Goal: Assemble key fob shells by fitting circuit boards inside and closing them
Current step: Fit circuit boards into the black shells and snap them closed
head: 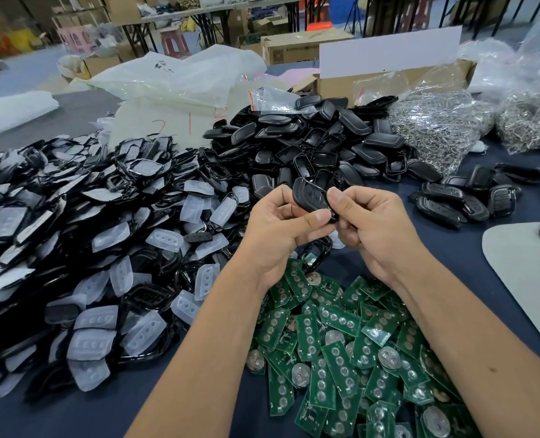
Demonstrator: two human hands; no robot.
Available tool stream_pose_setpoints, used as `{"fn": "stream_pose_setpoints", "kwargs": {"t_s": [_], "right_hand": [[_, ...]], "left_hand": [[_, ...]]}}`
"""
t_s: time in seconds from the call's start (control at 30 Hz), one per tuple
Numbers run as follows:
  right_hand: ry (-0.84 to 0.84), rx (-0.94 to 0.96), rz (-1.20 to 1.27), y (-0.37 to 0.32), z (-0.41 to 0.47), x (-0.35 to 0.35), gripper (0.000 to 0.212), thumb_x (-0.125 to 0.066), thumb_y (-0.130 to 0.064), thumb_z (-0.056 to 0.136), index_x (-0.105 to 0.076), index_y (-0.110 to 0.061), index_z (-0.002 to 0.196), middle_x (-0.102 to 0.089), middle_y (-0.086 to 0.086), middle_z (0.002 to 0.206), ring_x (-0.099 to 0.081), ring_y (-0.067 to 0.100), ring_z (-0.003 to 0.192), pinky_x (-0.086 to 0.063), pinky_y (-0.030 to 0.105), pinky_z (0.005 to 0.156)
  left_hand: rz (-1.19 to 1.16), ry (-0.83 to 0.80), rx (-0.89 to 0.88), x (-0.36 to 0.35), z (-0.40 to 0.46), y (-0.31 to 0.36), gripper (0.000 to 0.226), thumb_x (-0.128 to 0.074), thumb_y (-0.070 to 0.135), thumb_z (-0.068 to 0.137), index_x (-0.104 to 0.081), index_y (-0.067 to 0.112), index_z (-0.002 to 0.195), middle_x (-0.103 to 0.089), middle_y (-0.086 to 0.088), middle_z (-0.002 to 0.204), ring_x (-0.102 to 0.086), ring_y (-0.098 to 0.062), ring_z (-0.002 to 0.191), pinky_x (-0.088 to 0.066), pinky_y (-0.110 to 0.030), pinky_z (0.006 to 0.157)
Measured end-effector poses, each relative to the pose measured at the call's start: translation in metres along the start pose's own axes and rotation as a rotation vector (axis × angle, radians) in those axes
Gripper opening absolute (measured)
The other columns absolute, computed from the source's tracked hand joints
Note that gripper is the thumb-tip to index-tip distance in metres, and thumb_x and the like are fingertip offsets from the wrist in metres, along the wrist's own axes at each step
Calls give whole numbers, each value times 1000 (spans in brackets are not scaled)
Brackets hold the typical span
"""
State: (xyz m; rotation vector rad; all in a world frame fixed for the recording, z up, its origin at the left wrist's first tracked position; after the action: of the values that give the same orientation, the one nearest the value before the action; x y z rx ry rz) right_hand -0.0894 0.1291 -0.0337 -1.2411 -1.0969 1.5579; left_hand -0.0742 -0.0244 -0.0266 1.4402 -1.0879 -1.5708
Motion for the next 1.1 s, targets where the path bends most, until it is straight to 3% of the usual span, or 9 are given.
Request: {"fn": "stream_pose_setpoints", "kwargs": {"t_s": [0.17, 0.3, 0.47, 0.6, 0.73, 0.87, 1.1], "right_hand": [[79, 126, -176, 0, 0, 3, 31, -75, -22, 95, -66, -4, 72, -49, 4, 52, -38, 14, 44, -33, 25, 45], [164, 247, -483, -5, -2, 4, 16, -81, -26, 91, -76, -24, 77, -66, 9, 63, -50, 33, 54, -45, 41, 53], [169, 279, -545, -9, -4, 3, 13, -82, -29, 90, -77, -27, 78, -69, 4, 67, -57, 24, 57, -50, 43, 58], [152, 275, -531, -7, -4, 3, 13, -82, -29, 91, -78, -26, 79, -68, 7, 68, -59, 36, 66, -48, 42, 58], [132, 264, -504, -5, -3, 2, 14, -80, -29, 92, -75, -24, 80, -67, 4, 68, -56, 15, 57, -45, 31, 57], [111, 199, -399, -3, -3, 3, 15, -75, -28, 97, -72, -24, 83, -67, 8, 62, -52, 19, 42, -45, 28, 46], [286, 99, -143, 0, 1, 8, 20, -71, -24, 100, -68, -17, 82, -60, 3, 68, -54, 18, 51, -42, 28, 43]], "left_hand": [[71, 67, -24, 3, 2, -4, 23, -77, -11, 81, -62, 0, 96, -72, -17, 85, -76, -26, 80, -63, -32, 73], [323, 227, -172, 10, 3, -1, 35, -83, -4, 81, -60, 12, 103, -76, -9, 95, -77, -28, 84, -65, -40, 76], [430, 246, -281, 19, 4, 7, 25, -83, 5, 81, -64, 14, 95, -69, -8, 96, -75, -31, 84, -63, -53, 83], [449, 232, -283, 20, 5, 7, 24, -83, 4, 81, -63, 14, 91, -67, -10, 94, -74, -28, 80, -64, -53, 82], [426, 225, -276, 22, 4, 8, 23, -83, 5, 80, -63, 12, 89, -66, -16, 92, -73, -22, 77, -64, -50, 82], [389, 222, -249, 18, 5, 5, 25, -82, 0, 82, -61, 14, 83, -62, -12, 84, -68, -21, 75, -64, -40, 78], [299, 292, -177, -12, 13, -6, 23, -84, 0, 82, -62, 7, 82, -67, -16, 84, -71, -25, 74, -62, -30, 68]]}}
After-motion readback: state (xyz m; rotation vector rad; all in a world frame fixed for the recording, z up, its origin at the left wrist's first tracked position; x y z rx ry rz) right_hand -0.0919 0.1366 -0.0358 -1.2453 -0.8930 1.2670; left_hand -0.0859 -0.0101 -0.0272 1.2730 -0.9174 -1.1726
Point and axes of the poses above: each hand's wrist, its own z-axis towards the middle knuckle, its own x-axis out of the back of the hand, y = z × x, the point moved 3 cm from there along z, towards the middle knuckle
